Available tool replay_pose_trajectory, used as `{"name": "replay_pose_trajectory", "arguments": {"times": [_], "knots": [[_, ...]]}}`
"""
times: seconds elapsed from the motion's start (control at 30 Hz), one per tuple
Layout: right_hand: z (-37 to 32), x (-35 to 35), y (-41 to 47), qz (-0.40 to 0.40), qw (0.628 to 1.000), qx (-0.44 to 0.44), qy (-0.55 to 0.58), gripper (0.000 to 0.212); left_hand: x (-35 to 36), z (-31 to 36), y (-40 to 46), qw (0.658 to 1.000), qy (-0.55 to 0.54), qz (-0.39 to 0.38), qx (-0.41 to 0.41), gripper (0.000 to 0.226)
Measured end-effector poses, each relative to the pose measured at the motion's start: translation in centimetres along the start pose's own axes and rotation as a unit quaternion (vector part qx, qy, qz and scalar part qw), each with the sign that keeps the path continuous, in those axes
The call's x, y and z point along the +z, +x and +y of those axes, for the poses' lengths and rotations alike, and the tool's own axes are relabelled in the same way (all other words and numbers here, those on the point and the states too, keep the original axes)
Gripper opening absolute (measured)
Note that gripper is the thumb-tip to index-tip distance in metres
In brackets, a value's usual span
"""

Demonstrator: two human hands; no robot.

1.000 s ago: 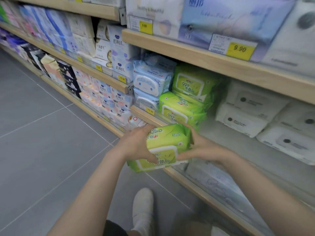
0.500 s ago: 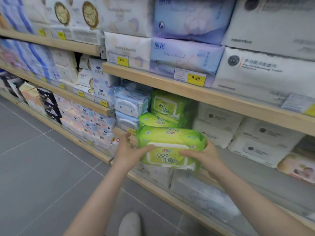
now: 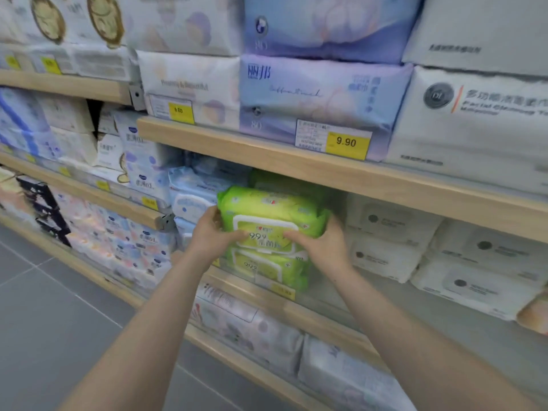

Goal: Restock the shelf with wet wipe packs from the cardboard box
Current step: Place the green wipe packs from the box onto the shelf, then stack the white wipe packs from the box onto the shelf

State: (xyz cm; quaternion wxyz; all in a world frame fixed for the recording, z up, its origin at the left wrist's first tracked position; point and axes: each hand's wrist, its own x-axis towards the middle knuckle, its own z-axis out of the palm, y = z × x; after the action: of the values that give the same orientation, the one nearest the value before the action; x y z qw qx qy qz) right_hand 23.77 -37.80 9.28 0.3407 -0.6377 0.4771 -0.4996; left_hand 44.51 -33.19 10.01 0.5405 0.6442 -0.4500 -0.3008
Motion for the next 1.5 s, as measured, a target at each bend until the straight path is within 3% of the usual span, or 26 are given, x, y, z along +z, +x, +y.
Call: {"name": "replay_pose_trajectory", "arguments": {"times": [0.23,0.43,0.57,0.7,0.83,0.9,1.03,1.1,1.2,1.27,1.33,1.4,1.5], "knots": [[1.6,-0.2,0.5,-0.001,0.999,0.035,-0.004,0.068,0.9,-1.0,0.5,1.0,0.016,0.002,-0.004,0.076],[0.7,-2.5,-0.4,-0.026,0.999,0.046,-0.003,0.087,1.1,0.2,-1.4,0.997,0.058,0.054,-0.01,0.092],[-1.1,-6.9,-3.6,-0.042,0.996,0.053,-0.052,0.08,2.3,0.9,-5.3,0.988,0.114,0.105,-0.012,0.081],[-2.4,-13.6,-10.0,-0.063,0.988,0.043,-0.131,0.064,7.0,1.8,-13.6,0.99,0.137,0.014,0.007,0.062],[-1.9,-20.5,-17.1,-0.086,0.978,0.049,-0.186,0.06,12.0,2.4,-22.9,0.987,0.104,-0.106,0.058,0.056],[-1.4,-23.5,-20.6,-0.082,0.974,0.073,-0.2,0.061,14.1,1.9,-27.2,0.975,0.106,-0.178,0.082,0.055],[1.3,-28.7,-28.2,-0.042,0.968,0.142,-0.202,0.059,17.0,-1.6,-34.9,0.934,0.135,-0.326,0.061,0.059],[3.1,-30.6,-31.9,-0.033,0.962,0.189,-0.194,0.061,17.4,-3.6,-37.4,0.917,0.16,-0.364,0.026,0.065],[5.4,-31.9,-36.6,-0.028,0.952,0.266,-0.148,0.064,17.1,-5.4,-39.5,0.909,0.186,-0.367,-0.067,0.096],[7.0,-31.8,-38.8,-0.032,0.942,0.304,-0.137,0.065,16.9,-5.9,-40.1,0.915,0.217,-0.332,-0.069,0.11],[8.5,-31.1,-40.2,-0.036,0.935,0.328,-0.134,0.068,16.7,-6.7,-39.7,0.923,0.244,-0.29,-0.073,0.111],[9.5,-30.3,-40.7,-0.053,0.926,0.331,-0.174,0.074,16.6,-7.5,-39.3,0.92,0.248,-0.273,-0.129,0.107],[9.8,-28.7,-40.4,-0.124,0.893,0.323,-0.287,0.084,16.4,-8.4,-39.6,0.907,0.176,-0.314,-0.22,0.086]]}}
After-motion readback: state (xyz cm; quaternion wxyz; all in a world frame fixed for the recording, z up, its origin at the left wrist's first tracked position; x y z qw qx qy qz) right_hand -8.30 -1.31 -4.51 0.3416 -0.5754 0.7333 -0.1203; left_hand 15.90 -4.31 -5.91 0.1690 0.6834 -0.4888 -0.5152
